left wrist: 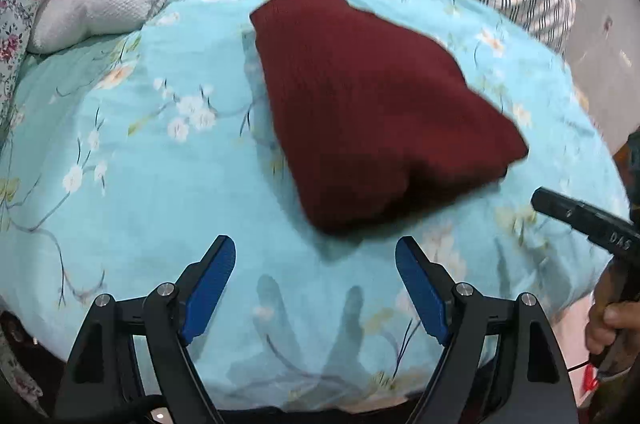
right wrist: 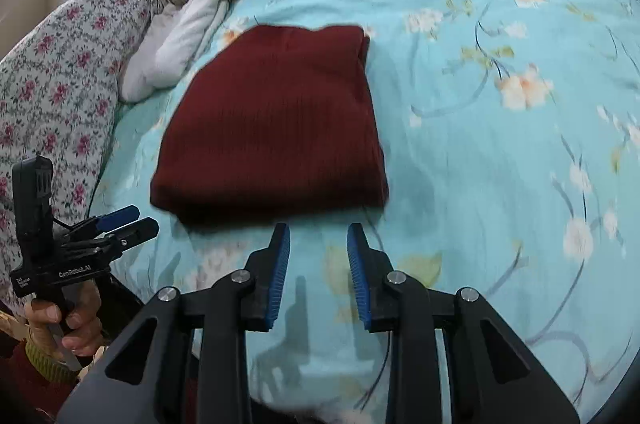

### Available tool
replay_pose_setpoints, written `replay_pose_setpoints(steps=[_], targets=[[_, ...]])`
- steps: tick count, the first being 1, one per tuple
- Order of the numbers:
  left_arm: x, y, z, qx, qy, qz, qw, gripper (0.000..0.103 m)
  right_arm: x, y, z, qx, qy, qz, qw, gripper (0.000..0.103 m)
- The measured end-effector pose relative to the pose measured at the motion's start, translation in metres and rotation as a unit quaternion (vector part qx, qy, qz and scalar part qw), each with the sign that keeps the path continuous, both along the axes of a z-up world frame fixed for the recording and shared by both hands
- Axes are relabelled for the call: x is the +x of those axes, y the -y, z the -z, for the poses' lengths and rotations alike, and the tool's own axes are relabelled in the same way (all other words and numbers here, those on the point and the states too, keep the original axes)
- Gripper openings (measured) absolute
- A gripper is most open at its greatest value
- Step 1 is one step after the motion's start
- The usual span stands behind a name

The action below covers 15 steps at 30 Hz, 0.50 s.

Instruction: Fold large clothes

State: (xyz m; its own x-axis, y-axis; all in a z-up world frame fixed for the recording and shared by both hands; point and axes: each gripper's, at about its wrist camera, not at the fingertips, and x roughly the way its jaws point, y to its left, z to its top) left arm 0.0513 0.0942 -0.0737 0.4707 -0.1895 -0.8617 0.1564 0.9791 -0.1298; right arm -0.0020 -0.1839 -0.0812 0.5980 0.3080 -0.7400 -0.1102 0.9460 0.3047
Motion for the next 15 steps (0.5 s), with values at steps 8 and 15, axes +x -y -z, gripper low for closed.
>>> replay_pose_setpoints(steps=[8,15], targets=[[-0.013,0.004,0.001,0.033,-0.009,0.003,0.9994,0.083,-0.014,-0.006,0.009,-0.001,-0.011,-0.002,1.0,0.031],[-0.024,0.008,-0.012,0.064,0.014,0.005,0.9979,0.083,-0.027,-0.015,0.002,-0.007,0.003,-0.008,1.0,0.038]])
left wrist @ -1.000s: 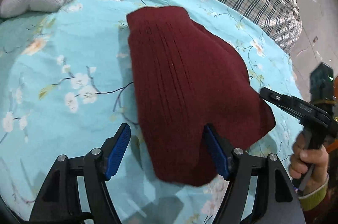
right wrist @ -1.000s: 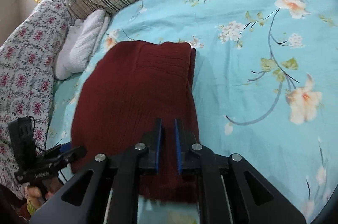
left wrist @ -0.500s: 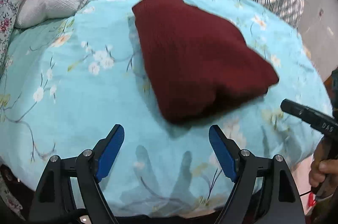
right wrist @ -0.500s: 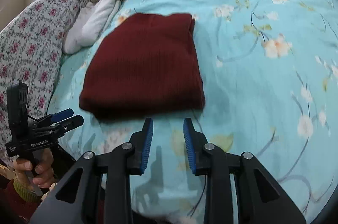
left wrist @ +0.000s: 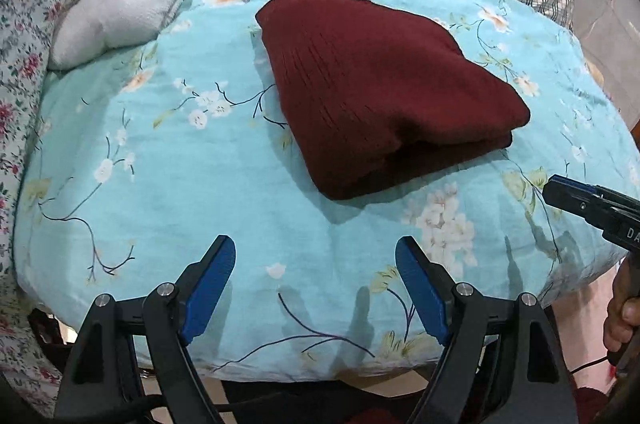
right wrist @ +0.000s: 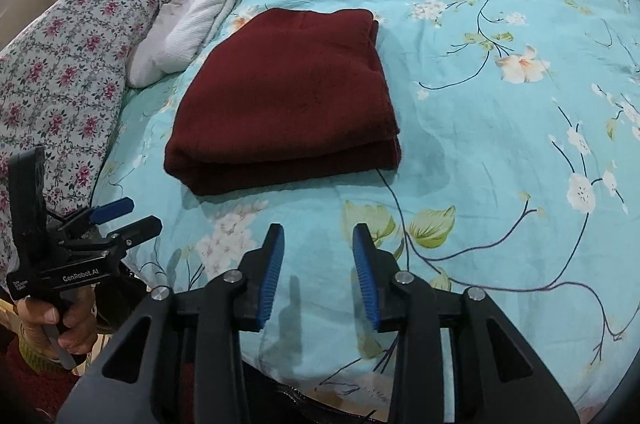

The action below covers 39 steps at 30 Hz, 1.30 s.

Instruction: Fold large clothes

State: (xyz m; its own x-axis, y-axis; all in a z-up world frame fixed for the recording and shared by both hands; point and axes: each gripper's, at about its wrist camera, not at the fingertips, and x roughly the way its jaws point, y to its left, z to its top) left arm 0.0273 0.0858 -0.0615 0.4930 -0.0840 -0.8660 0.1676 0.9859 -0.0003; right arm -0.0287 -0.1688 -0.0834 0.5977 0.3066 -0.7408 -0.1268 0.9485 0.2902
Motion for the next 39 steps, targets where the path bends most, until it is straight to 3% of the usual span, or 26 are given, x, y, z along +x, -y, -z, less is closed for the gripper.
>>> replay_pose_setpoints(steps=[10,21,23,32,35,39], targets=[[-0.013,-0.001,-0.006,0.022,0.017,0.0,0.9996,0.083,-0.02,-0.009,0.008,-0.002,0.001,-0.005,1.0,0.04],[-0.023,-0.003,-0.034,0.045,0.073,-0.002,0.9963,0.085,-0.038,-0.016,-0.002,-0.014,0.022,-0.017,1.0,0.052],[-0.022,-0.002,-0.036,0.049,0.078,0.0,0.9957,0.086,-0.037,-0.016,-0.006,-0.017,0.029,-0.021,0.999,0.058],[-0.002,0.004,-0.044,0.053,0.087,-0.001,0.9948,0.088,-0.024,-0.012,-0.016,-0.015,0.044,-0.014,0.999,0.059],[0.013,0.001,-0.043,0.027,0.079,-0.005,0.9965,0.088,-0.012,-0.008,-0.015,-0.014,0.04,-0.009,0.999,0.059],[0.043,-0.014,-0.042,-0.06,0.057,-0.025,0.9963,0.088,0.014,0.006,-0.018,0.008,0.043,0.01,0.999,0.059]])
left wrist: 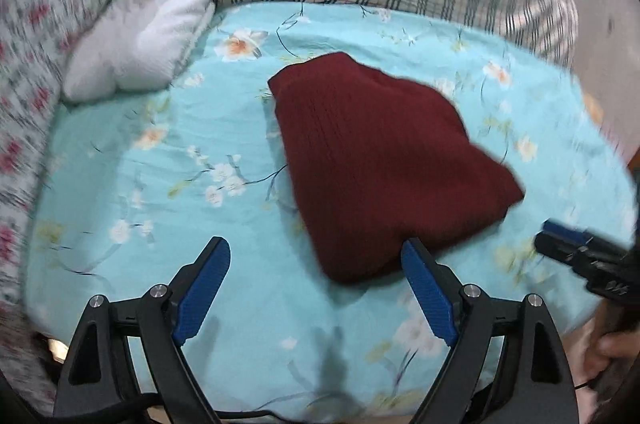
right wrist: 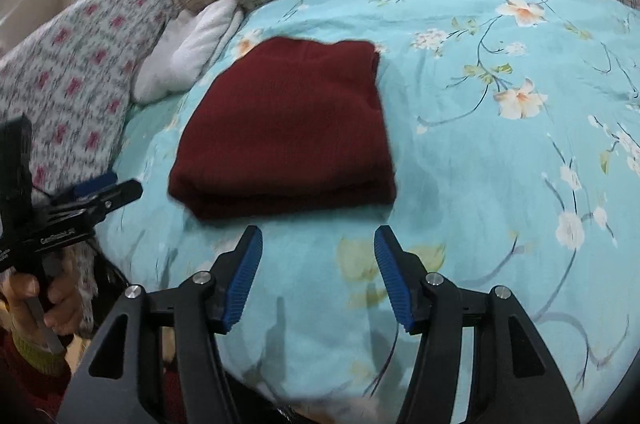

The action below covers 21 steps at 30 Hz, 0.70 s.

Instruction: Fold large clothes

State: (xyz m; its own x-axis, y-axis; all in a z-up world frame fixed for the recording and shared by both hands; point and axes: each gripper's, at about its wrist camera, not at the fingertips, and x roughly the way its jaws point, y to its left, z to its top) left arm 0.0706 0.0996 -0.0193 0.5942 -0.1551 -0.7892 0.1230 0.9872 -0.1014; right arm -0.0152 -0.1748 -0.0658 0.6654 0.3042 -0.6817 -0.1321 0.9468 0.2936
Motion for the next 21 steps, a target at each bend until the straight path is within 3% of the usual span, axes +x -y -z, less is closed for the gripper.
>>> replay_pose_setpoints(steps=[7,12,13,14,17,19,21], targets=[[0.051,-0.012,0.025,-0.074,-0.047,-0.018,0.996,0.088,0.065,0.026,-0.001,0.062,-0.004,0.024,0.998,0.059],[0.068,0.001,0.047,-0.054,-0.07,0.004,0.996,0.089,0.109,0.026,0.012,0.085,-0.026,0.018,0.996,0.059],[0.069,0.004,0.053,-0.051,-0.074,0.014,0.9958,0.089,0.117,0.022,0.019,0.085,-0.04,0.008,0.996,0.052],[0.071,0.007,0.059,-0.047,-0.077,0.021,0.9957,0.088,0.123,0.016,0.024,0.079,-0.053,0.0,0.995,0.017],[0.073,0.017,0.063,-0.055,-0.077,0.045,0.9944,0.069,0.119,0.014,0.014,0.06,-0.031,-0.001,0.998,0.013],[0.071,0.029,0.062,-0.027,-0.067,0.054,0.9959,0.069,0.115,0.023,0.003,0.054,-0.011,0.008,0.998,0.012],[0.07,0.039,0.067,-0.001,-0.057,0.066,0.9962,0.07,0.12,0.03,0.01,0.052,-0.027,0.008,0.998,0.012]])
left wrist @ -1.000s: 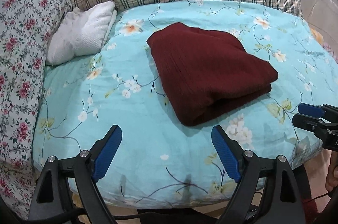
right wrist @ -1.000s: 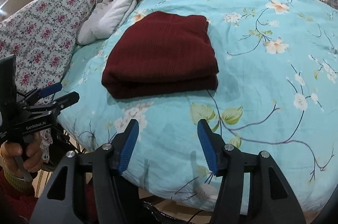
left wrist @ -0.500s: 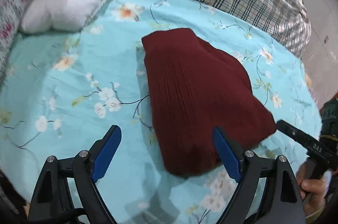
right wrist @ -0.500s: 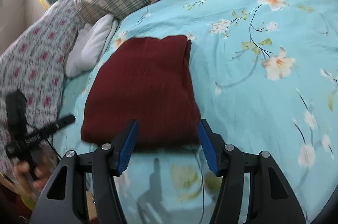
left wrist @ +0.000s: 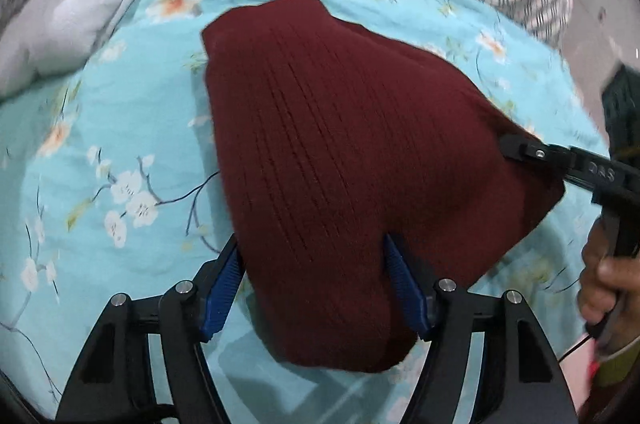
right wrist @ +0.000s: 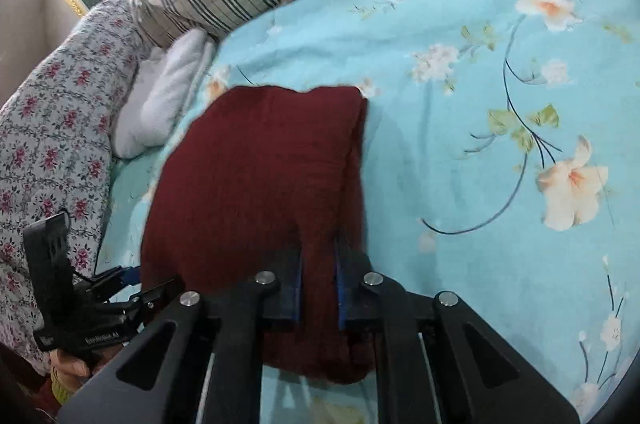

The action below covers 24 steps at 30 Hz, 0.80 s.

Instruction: Fold large clothes

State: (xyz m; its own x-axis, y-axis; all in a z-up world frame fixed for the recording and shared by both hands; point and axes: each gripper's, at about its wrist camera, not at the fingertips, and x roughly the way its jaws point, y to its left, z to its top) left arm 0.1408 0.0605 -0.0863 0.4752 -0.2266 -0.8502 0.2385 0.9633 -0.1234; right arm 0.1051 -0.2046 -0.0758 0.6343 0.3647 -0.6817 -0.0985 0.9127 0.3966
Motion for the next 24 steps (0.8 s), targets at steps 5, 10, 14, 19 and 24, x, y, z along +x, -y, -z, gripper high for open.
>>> replay_pose_setpoints(steps=[5,10,14,19,24], targets=[[0.004,-0.013,0.011,-0.049,-0.019,0.001,0.9986,0.07,0.004,0.0,0.013,-0.019,-0.027,0.007,0.999,0.023],[0.0,-0.011,0.012,-0.038,-0.009,0.001,0.9992,0.07,-0.034,-0.008,-0.032,-0.028,0.065,0.02,0.997,0.023],[-0.003,-0.012,0.013,-0.032,-0.001,-0.001,0.9995,0.073,-0.018,-0.037,0.002,-0.077,-0.002,-0.036,0.996,0.023],[-0.006,-0.016,0.008,-0.03,0.0,-0.015,0.9994,0.077,-0.014,-0.028,0.025,-0.043,-0.026,-0.02,0.999,0.023],[-0.028,-0.028,-0.011,-0.04,0.011,-0.034,0.9986,0.079,-0.04,-0.024,-0.004,-0.034,0.003,-0.017,0.999,0.023]])
